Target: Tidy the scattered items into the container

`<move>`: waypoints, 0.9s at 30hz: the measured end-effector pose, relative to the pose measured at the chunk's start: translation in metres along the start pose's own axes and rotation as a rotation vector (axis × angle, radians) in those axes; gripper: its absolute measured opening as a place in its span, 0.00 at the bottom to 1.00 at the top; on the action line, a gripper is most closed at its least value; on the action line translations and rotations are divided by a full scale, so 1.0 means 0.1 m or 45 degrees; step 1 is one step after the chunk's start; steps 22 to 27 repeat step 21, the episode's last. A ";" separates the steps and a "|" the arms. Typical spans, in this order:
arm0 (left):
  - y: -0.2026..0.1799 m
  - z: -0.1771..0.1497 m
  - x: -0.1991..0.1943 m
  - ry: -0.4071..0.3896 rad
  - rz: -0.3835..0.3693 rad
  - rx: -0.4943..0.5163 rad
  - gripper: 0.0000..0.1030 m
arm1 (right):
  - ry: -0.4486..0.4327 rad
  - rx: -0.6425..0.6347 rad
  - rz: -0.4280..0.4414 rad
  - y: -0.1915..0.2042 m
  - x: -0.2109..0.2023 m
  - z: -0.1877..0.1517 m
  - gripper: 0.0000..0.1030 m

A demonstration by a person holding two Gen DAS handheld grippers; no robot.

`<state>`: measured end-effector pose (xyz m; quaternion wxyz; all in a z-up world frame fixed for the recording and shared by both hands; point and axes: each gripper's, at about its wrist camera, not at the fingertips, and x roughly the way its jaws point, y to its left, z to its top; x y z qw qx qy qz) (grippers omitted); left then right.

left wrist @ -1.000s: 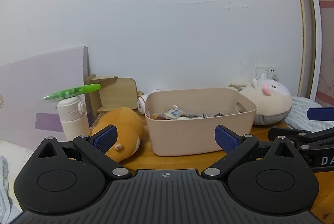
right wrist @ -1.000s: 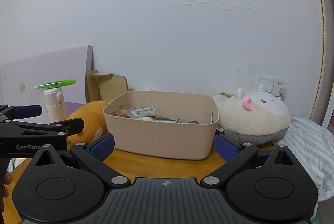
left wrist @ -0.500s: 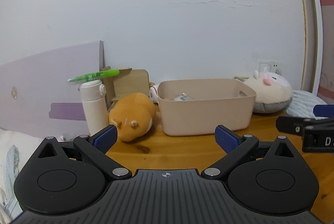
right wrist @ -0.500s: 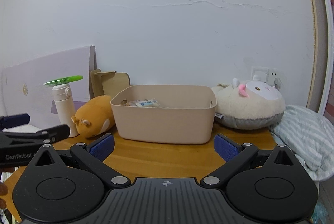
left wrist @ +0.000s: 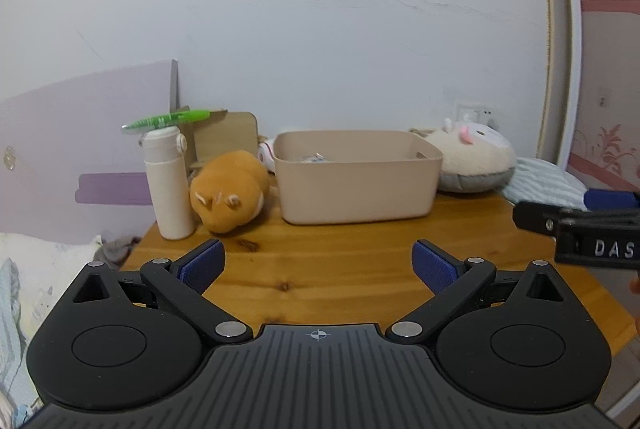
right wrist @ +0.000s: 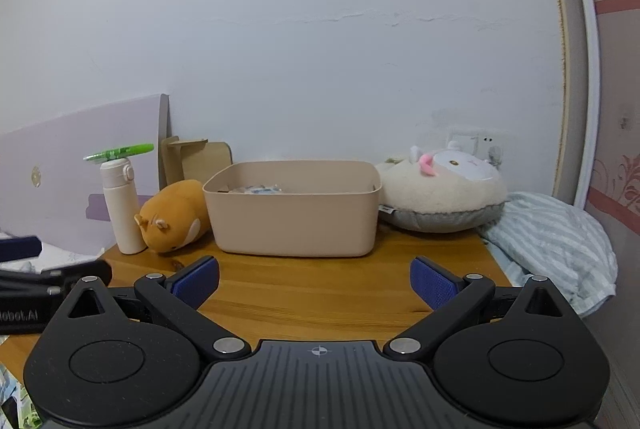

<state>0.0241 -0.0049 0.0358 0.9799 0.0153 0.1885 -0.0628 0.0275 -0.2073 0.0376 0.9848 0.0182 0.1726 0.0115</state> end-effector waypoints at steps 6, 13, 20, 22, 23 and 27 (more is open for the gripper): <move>-0.04 -0.06 -0.14 0.036 -0.041 -0.020 0.99 | -0.028 -0.008 -0.024 0.05 -0.20 0.01 1.00; -0.08 -0.08 -0.28 0.052 -0.070 -0.035 0.99 | -0.013 0.015 -0.018 0.09 -0.33 -0.04 1.00; 0.01 -0.09 -0.26 0.094 -0.052 -0.115 0.99 | 0.010 0.037 -0.033 0.06 -0.31 -0.08 1.00; 0.02 -0.09 -0.25 0.094 -0.045 -0.116 0.99 | 0.014 0.040 -0.033 0.05 -0.30 -0.09 1.00; 0.02 -0.09 -0.25 0.094 -0.045 -0.116 0.99 | 0.014 0.040 -0.033 0.05 -0.30 -0.09 1.00; 0.02 -0.09 -0.25 0.094 -0.045 -0.116 0.99 | 0.014 0.040 -0.033 0.05 -0.30 -0.09 1.00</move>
